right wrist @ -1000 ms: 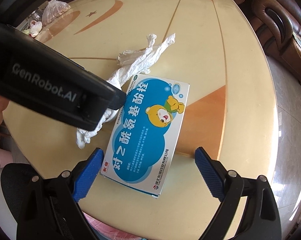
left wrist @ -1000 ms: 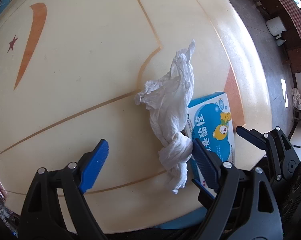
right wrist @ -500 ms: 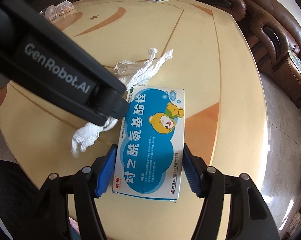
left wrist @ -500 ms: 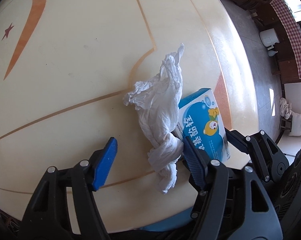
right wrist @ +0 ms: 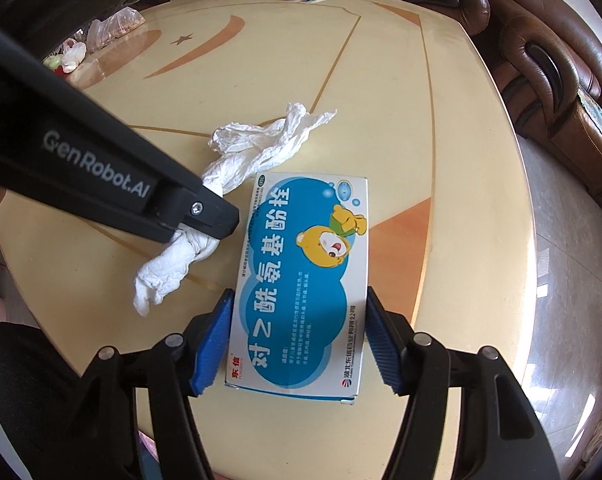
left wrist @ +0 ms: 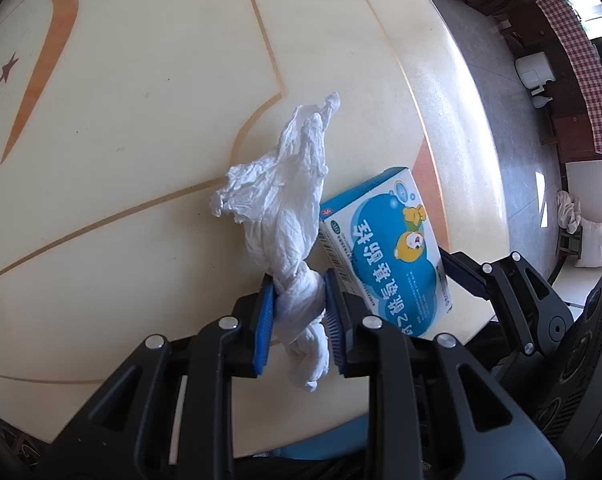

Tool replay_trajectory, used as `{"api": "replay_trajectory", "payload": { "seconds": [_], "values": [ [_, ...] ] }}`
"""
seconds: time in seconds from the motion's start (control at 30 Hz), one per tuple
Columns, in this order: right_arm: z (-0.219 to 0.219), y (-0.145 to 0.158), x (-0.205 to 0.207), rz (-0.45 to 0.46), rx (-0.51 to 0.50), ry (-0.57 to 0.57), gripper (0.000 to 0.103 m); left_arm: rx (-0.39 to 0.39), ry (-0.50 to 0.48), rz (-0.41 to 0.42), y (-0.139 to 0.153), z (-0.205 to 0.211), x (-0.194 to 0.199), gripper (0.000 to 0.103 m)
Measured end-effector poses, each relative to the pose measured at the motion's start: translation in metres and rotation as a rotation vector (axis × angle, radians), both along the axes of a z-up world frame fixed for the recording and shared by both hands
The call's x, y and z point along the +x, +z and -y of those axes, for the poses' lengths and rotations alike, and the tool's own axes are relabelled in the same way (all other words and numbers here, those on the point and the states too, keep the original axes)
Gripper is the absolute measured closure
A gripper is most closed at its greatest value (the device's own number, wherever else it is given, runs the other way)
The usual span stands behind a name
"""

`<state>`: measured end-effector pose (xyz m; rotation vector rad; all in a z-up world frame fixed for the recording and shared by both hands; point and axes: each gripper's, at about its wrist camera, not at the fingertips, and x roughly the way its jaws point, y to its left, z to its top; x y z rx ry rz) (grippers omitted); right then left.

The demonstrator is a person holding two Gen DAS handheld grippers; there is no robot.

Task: Collect trash
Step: 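Grasp the white tissue with left tool while right tool grasps the blue medicine box, then lift the tissue with left tool while right tool lifts the medicine box, carrying both over the pink bin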

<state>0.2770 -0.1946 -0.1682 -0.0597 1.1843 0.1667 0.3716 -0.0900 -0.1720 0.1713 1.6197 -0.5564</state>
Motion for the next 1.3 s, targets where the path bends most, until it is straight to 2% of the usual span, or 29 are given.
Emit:
{"api": "replay_trajectory", "payload": {
  "seconds": [0.23, 0.53, 0.83, 1.07, 1.3],
  "values": [
    [0.011, 0.004, 0.003, -0.020, 0.025, -0.027, 0.042, 0.020, -0.009, 0.056, 0.018, -0.004, -0.008, 0.078],
    [0.024, 0.051, -0.006, 0.059, 0.002, -0.058, 0.042, 0.048, -0.027, 0.140, 0.051, -0.005, -0.031, 0.078],
    [0.013, 0.106, -0.042, 0.138, -0.031, -0.041, 0.042, 0.050, -0.047, 0.233, 0.087, -0.010, -0.073, 0.078],
    [-0.007, 0.145, -0.081, 0.202, -0.043, -0.002, 0.042, 0.047, -0.040, 0.314, 0.119, -0.027, -0.122, 0.078],
    [-0.026, 0.165, -0.126, 0.247, -0.044, 0.040, 0.042, 0.042, -0.023, 0.373, 0.130, -0.047, -0.177, 0.078]
  ]
}}
